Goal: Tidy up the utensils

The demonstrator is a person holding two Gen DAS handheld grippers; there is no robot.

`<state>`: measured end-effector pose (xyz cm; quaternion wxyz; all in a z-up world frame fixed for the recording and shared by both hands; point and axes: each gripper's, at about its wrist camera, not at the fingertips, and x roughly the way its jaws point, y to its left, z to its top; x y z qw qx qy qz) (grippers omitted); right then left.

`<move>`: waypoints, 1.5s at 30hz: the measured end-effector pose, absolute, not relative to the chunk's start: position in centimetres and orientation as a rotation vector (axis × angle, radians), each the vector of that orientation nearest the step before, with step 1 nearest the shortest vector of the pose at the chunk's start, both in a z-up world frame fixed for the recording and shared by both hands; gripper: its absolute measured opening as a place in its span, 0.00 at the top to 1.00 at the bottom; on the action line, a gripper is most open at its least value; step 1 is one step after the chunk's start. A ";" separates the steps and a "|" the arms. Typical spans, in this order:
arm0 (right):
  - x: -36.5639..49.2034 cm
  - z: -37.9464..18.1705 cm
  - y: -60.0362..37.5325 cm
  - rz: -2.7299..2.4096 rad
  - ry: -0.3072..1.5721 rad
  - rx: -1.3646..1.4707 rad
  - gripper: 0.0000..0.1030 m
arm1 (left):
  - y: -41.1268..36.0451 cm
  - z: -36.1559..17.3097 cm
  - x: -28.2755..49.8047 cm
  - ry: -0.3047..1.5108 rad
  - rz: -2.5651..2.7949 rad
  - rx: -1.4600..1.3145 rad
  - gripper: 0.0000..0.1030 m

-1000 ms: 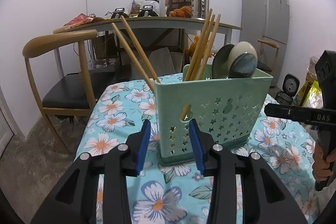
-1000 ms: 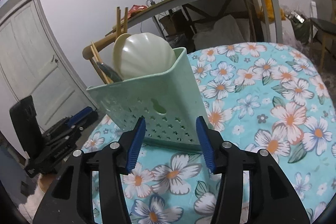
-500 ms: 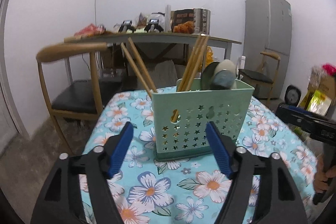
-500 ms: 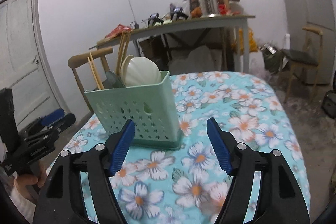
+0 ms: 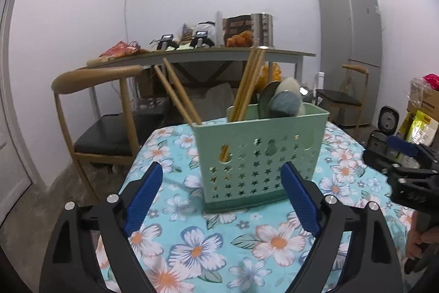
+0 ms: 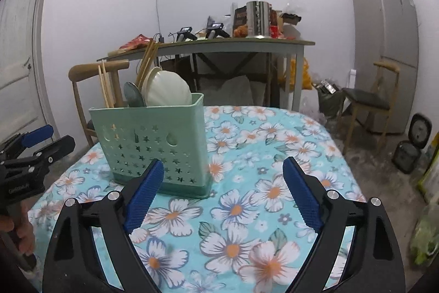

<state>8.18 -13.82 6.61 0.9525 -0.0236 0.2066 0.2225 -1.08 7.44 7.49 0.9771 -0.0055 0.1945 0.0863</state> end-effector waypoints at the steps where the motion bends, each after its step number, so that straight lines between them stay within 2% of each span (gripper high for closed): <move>1: 8.2 6.5 -13.8 0.462 0.429 -0.047 0.14 | 7.4 7.5 -1.1 0.394 0.166 -0.012 0.15; 5: 7.9 5.8 -12.5 0.468 0.437 -0.130 0.09 | 7.0 8.0 -1.6 0.394 0.123 -0.031 0.12; 10: 7.4 5.3 -11.9 0.473 0.436 -0.157 0.09 | 5.6 8.2 -2.9 0.359 0.100 0.037 0.06; 26: 7.6 6.5 -14.6 0.454 0.446 -0.012 0.08 | 7.3 8.0 -2.4 0.383 0.139 -0.045 0.05; 34: 8.8 6.8 -17.1 0.449 0.478 0.132 0.08 | 6.2 8.1 -2.7 0.361 0.150 0.027 0.05; 45: 8.5 7.1 -17.3 0.446 0.456 0.103 0.08 | 5.5 8.1 -2.9 0.356 0.176 0.071 0.05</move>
